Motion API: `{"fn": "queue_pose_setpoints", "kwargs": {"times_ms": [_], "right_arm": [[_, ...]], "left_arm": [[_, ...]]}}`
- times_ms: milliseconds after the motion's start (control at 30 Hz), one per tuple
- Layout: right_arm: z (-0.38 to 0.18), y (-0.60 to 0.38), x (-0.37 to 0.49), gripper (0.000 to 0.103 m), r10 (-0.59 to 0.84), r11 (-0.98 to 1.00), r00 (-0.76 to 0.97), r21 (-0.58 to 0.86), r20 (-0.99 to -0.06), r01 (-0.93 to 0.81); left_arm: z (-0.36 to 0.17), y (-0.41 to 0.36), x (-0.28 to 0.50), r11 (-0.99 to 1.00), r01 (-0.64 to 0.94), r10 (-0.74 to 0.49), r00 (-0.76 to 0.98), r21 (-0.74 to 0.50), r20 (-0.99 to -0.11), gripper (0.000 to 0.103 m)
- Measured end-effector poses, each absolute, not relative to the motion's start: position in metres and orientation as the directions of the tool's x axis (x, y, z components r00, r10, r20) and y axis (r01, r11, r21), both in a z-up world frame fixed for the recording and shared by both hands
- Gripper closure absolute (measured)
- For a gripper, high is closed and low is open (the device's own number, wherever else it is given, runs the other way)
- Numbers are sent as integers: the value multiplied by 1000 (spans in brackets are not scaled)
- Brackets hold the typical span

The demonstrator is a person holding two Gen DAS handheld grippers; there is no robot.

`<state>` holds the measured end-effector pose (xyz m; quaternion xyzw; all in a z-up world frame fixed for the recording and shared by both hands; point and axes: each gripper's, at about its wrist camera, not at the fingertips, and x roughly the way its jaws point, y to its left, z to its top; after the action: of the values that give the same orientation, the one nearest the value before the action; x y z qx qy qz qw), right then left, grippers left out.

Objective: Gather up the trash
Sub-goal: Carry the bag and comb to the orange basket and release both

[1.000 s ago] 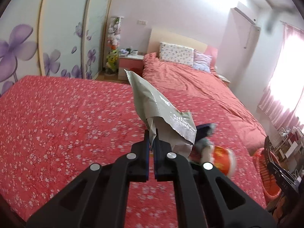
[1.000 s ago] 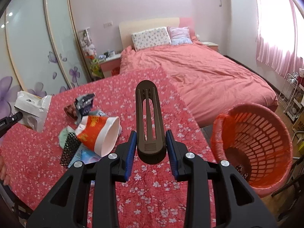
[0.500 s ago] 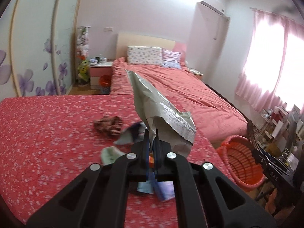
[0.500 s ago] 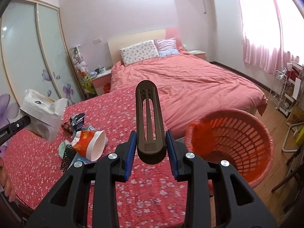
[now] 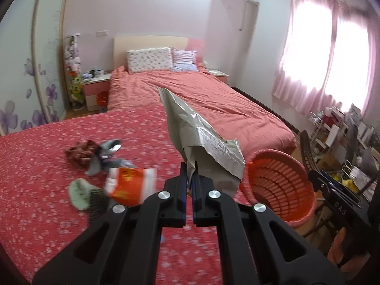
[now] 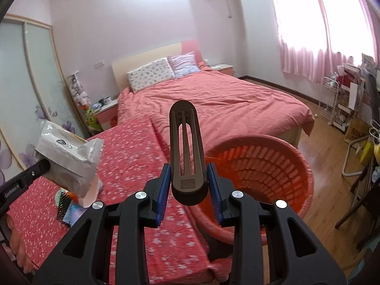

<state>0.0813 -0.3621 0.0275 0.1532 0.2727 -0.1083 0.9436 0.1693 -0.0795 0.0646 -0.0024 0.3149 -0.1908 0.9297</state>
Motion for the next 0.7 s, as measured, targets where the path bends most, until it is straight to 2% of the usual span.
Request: {"fn": "queue_pose_setpoints", "kwargs": {"times_ms": [300, 700], "right_arm": [[8, -406, 81, 71, -177, 897, 800, 241, -573, 371], [-13, -445, 92, 71, -183, 852, 769, 291, -612, 434]], "left_arm": [[49, -150, 167, 873, 470, -446, 657, -133, -608, 98], [9, -226, 180, 809, 568, -508, 546, -151, -666, 98]]}}
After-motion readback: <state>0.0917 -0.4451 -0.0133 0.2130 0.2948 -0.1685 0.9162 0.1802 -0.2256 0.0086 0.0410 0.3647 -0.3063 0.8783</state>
